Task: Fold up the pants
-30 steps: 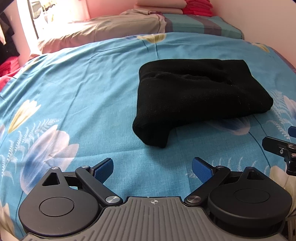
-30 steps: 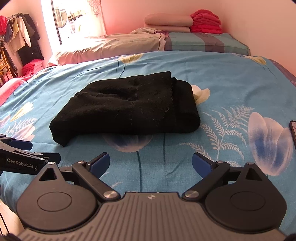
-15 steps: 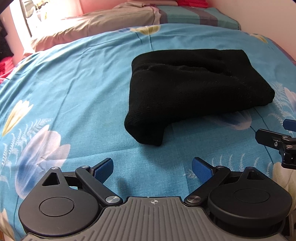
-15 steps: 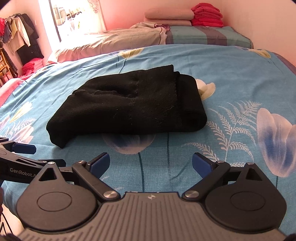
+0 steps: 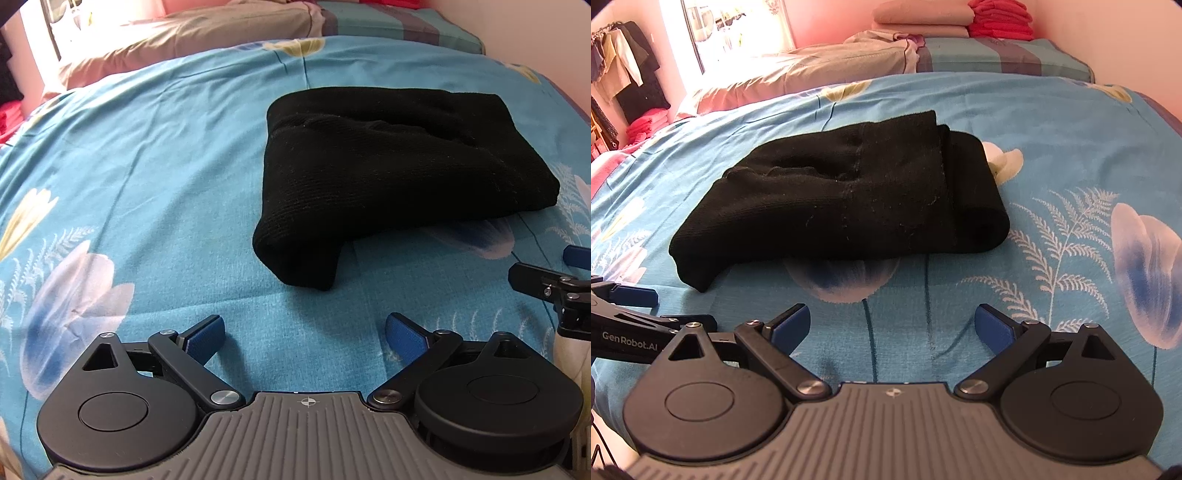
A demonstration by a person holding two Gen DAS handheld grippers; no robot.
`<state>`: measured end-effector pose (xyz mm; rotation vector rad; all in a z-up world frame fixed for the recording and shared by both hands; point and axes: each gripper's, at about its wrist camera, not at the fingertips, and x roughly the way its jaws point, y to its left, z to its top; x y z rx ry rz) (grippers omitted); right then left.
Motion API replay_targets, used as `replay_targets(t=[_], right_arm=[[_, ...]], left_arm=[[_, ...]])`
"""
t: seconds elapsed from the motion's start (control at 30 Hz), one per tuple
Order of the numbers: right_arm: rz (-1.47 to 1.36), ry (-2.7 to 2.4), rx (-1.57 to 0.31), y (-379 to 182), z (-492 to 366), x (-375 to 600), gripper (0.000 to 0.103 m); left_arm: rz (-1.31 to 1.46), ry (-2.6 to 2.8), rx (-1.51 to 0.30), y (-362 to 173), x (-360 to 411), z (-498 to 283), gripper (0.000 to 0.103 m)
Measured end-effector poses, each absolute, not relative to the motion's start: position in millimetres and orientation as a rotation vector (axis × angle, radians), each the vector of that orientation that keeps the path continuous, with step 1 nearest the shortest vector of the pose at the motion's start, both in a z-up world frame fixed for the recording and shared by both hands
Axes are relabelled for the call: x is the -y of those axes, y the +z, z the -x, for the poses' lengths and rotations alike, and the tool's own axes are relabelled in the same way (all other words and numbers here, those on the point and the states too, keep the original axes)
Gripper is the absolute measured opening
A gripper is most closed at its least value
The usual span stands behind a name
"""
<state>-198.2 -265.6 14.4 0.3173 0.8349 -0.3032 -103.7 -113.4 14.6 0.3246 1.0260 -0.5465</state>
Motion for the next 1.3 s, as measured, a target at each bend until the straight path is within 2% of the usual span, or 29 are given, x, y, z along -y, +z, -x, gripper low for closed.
replay_targets(t=[1.3], right_arm=[[-0.320, -0.251, -0.811, 7, 195, 268, 0.101]], left_arm=[[-0.306, -0.526, -1.061, 12, 114, 96, 0.103]])
